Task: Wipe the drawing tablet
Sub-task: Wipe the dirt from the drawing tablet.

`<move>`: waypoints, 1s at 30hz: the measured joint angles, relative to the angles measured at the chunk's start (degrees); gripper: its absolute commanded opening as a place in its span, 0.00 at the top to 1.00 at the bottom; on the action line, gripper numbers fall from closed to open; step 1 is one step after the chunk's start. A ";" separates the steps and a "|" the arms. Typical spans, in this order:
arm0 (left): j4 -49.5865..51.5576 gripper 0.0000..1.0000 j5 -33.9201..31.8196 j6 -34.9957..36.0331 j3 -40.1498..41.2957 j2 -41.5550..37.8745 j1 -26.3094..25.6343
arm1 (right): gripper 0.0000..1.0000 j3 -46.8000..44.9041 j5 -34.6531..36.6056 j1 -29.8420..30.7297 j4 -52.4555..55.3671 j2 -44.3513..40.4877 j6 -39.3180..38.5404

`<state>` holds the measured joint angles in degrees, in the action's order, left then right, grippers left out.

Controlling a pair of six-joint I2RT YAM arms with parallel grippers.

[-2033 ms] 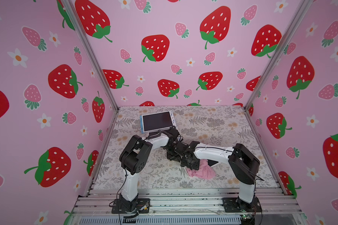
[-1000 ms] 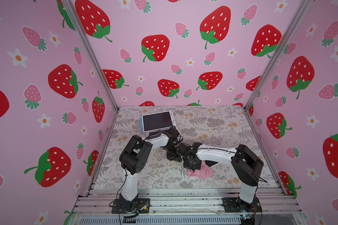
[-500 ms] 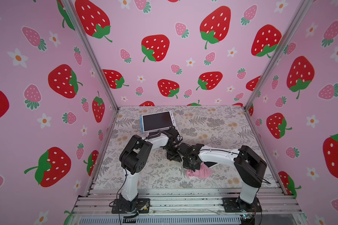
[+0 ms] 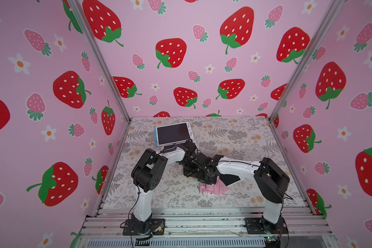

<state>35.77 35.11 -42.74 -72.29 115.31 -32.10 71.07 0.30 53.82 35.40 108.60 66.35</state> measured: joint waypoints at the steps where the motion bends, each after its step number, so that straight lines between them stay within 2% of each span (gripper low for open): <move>1: -0.09 0.87 0.26 0.00 0.02 0.11 0.09 | 1.00 0.00 -0.52 -0.39 -0.42 -0.07 0.00; 9: -0.83 0.87 2.14 -0.11 0.04 0.70 0.52 | 1.00 0.22 -1.44 -1.33 -2.03 0.11 0.17; 21: -1.29 0.90 3.61 0.98 -0.70 1.57 0.81 | 1.00 -1.97 4.76 -0.85 -5.49 -1.79 1.51; 25: -1.55 0.89 2.84 1.14 -0.74 1.20 0.35 | 1.00 -6.47 8.68 -0.81 -10.67 -5.18 1.84; 30: -0.46 0.85 -0.98 1.20 -1.95 0.37 -1.01 | 1.00 -14.49 13.29 -1.44 -16.04 -14.49 2.25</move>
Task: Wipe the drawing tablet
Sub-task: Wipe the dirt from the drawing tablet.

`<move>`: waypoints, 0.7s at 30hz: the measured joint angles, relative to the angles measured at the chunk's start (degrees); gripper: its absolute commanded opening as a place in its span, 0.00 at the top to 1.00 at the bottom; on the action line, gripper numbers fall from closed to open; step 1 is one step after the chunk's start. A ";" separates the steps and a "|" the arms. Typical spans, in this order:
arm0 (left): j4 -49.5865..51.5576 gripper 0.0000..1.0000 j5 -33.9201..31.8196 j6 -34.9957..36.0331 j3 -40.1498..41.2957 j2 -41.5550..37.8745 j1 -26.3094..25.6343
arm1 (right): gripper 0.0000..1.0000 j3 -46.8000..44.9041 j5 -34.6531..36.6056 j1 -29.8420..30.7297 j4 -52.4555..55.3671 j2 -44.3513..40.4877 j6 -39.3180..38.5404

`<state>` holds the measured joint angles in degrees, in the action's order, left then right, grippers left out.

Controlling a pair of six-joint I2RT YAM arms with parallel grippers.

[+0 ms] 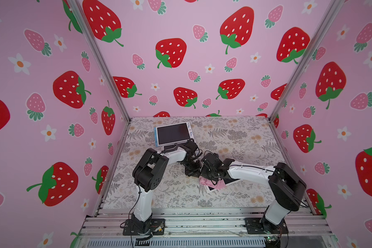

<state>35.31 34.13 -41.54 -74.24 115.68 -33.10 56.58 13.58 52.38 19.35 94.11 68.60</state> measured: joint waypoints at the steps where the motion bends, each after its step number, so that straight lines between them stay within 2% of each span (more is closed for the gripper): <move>1: 0.57 0.83 -1.16 -0.02 -0.70 -0.02 -0.26 | 1.00 -1.86 0.37 -0.39 -1.25 -2.43 0.15; 4: 1.03 0.80 -3.96 -0.28 -2.73 -0.04 -0.07 | 1.00 -4.94 1.03 -1.90 -4.17 -6.64 -0.42; 11: 1.22 0.81 -5.77 0.00 -7.85 0.00 3.91 | 1.00 -5.66 -0.37 -2.54 -9.22 -6.71 -1.97; 19: 1.49 0.81 -6.12 1.22 -8.41 3.06 3.98 | 1.00 0.68 -4.81 -0.92 -9.09 5.16 -1.66; 20: 1.62 0.79 -6.29 1.22 -8.00 2.69 3.74 | 0.96 1.11 -5.55 -0.87 -8.87 6.10 -1.36; 21: 1.77 0.78 -6.56 1.22 -7.65 2.16 3.50 | 0.86 1.05 -6.12 -0.87 -8.74 6.51 -0.98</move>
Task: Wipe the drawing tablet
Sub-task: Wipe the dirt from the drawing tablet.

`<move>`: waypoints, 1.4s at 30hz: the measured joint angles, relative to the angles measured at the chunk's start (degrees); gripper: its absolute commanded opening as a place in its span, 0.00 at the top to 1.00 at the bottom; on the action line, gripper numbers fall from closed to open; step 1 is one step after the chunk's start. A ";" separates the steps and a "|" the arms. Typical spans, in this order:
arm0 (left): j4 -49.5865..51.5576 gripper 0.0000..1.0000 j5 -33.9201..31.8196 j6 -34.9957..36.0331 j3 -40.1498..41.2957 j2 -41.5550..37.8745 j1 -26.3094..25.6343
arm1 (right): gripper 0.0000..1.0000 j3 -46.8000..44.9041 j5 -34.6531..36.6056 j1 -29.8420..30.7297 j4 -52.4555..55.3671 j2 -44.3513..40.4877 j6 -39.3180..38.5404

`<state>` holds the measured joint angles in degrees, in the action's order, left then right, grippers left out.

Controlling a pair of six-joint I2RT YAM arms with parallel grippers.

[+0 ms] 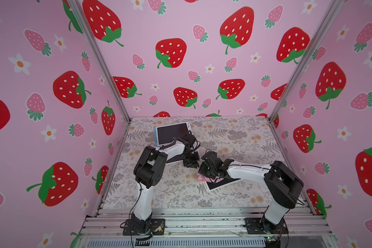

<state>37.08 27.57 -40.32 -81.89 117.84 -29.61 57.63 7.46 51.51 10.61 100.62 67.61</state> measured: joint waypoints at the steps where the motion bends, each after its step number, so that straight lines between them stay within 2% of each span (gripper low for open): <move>1: 0.15 0.79 -0.44 -0.02 0.63 -1.07 -0.35 | 0.73 -0.59 -0.90 0.00 -0.17 0.13 0.59; 2: 0.31 0.79 -0.90 0.00 1.40 -2.54 -0.70 | 0.62 -1.46 -1.46 -0.02 -0.46 -0.13 1.27; 5: 0.44 0.79 -2.58 0.00 4.94 -8.66 -1.73 | 0.44 -4.00 -3.30 -0.09 -1.73 -2.05 2.73; 10: -1.18 0.78 -4.66 0.28 12.85 -19.93 -3.19 | 0.35 -3.67 -6.91 -1.27 0.39 -5.25 3.61; 13: -2.40 0.72 -5.31 0.63 16.70 -23.93 -3.87 | 0.32 -0.96 -8.66 -2.47 5.29 -6.54 3.67; 19: -4.09 0.62 -5.90 1.55 17.88 -25.11 -6.21 | 0.26 6.91 -8.76 -3.96 17.68 -10.97 3.15; 23: -4.26 0.58 -7.04 1.64 16.46 -24.30 -9.53 | 0.20 6.34 -9.14 -5.53 22.95 -14.71 3.06; 26: -4.39 0.55 -8.17 1.84 13.40 -22.03 -11.61 | 0.20 3.45 -8.90 -7.37 26.08 -18.03 3.10; 29: -4.28 0.54 -9.60 2.21 10.64 -19.04 -13.40 | 0.27 -0.28 -8.70 -9.33 28.02 -21.57 3.08; 31: -3.78 0.53 -10.84 2.89 8.72 -16.39 -14.36 | 0.27 -3.37 -8.50 -10.14 28.68 -23.41 2.97; 34: -2.23 0.53 -13.75 4.15 6.14 -11.69 -15.87 | 0.33 -7.50 -8.28 -10.69 29.59 -24.09 2.82; 37: 0.35 0.56 -16.72 5.60 3.58 -7.63 -17.14 | 0.36 -11.23 -8.59 -10.69 29.66 -24.09 2.93; 39: 1.03 0.58 -18.14 6.08 3.34 -6.32 -17.70 | 0.42 -13.68 -9.18 -10.69 28.74 -24.09 3.50; 42: 1.75 0.67 -19.30 6.43 3.34 -5.25 -18.03 | 0.43 -17.11 -10.54 -10.69 25.97 -24.04 4.66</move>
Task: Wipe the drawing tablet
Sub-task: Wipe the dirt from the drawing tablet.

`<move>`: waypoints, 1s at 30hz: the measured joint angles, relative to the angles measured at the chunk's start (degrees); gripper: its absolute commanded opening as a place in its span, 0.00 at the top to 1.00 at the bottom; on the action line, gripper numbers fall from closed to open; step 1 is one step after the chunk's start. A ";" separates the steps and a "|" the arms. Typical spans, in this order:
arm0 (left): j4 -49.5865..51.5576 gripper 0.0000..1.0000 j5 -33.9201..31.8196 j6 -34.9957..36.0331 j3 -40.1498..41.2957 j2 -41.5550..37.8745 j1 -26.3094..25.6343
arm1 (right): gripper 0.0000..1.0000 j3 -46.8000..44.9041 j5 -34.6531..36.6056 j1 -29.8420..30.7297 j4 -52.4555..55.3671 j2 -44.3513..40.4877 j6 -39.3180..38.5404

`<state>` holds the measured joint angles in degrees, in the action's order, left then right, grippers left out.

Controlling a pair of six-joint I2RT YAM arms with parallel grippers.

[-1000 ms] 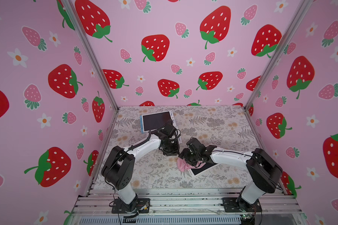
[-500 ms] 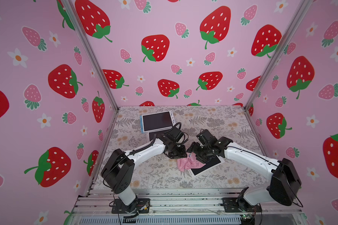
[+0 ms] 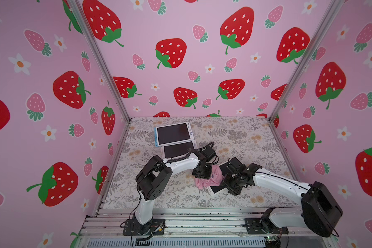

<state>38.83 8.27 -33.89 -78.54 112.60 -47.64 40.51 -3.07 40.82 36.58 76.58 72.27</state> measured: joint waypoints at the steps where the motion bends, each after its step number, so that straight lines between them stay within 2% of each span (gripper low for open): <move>1: 0.24 0.70 -0.37 0.31 -0.04 0.22 -0.09 | 0.43 -0.61 -0.48 0.00 -0.79 0.17 0.33; 4: 1.03 0.75 -0.96 0.85 -0.37 0.48 -0.07 | 0.43 -2.01 -1.88 0.00 -4.04 0.66 1.66; 10: 2.25 0.80 -1.40 1.42 -1.25 1.25 -0.07 | 0.44 -3.30 -4.55 0.00 -10.91 2.56 3.65; 21: 3.02 0.91 -1.36 1.57 -1.03 1.40 -0.17 | 0.56 -3.30 -9.42 -0.02 -15.80 5.14 6.43; 30: 3.04 0.92 1.05 1.36 -1.03 1.57 -0.87 | 0.60 -3.28 -12.79 0.02 -18.95 7.41 7.43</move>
<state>41.87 9.32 -32.53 -79.57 114.17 -48.51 37.23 -15.86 40.84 17.63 83.99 79.70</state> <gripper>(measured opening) 0.085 0.398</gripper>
